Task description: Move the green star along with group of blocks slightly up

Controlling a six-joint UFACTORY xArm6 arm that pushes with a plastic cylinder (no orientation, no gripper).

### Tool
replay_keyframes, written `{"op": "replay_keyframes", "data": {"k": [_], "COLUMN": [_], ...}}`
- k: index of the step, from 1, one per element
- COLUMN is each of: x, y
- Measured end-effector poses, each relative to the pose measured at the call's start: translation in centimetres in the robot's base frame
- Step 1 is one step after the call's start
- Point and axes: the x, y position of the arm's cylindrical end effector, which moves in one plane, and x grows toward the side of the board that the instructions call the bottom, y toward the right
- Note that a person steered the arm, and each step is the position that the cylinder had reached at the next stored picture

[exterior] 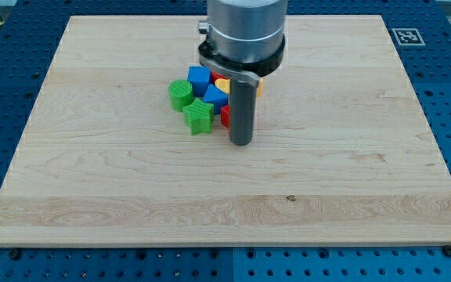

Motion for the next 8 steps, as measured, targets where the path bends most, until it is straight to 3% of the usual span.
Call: {"op": "replay_keyframes", "data": {"k": [3, 4, 5, 8], "x": [-2.3, 0.7, 2.9, 0.9], "y": [0.9, 1.9, -1.5, -12.2]}}
